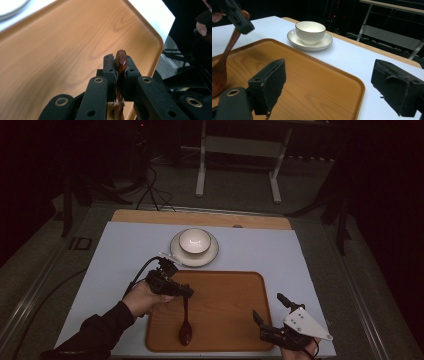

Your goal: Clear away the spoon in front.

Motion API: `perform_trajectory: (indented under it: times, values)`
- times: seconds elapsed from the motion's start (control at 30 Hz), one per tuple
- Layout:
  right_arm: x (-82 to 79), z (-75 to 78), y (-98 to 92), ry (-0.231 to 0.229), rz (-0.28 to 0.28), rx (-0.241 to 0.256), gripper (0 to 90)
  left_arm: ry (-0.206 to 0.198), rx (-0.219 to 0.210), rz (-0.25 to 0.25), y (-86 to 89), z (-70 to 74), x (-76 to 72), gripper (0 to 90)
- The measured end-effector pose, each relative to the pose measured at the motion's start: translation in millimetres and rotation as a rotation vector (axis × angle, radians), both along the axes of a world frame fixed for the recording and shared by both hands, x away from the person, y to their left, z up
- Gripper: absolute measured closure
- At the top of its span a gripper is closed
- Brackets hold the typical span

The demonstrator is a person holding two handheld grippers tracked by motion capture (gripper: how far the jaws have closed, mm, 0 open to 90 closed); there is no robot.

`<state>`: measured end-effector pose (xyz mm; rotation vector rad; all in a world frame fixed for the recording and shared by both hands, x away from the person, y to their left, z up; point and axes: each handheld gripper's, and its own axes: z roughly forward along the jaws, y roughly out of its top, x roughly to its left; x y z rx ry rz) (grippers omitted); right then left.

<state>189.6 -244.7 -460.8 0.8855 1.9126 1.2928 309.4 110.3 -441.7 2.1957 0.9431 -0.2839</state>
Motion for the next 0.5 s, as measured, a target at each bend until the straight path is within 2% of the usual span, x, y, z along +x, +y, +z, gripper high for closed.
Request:
perform_trajectory:
  times: [0.07,0.3,0.5]
  values:
    - [0.2,-0.2,-0.1,0.001,0.000,0.000,12.5,0.037,0.000,-0.012,-2.8,-3.8,3.1,83.8]
    - [0.2,-0.4,0.1,0.005,0.005,0.000,12.5,0.065,-0.013,-0.001,-3.3,-12.2,11.5,83.6]
    - [0.7,-0.6,-0.5,0.012,0.009,0.007,12.5,0.049,-0.010,0.096,0.5,-27.1,16.7,80.8]
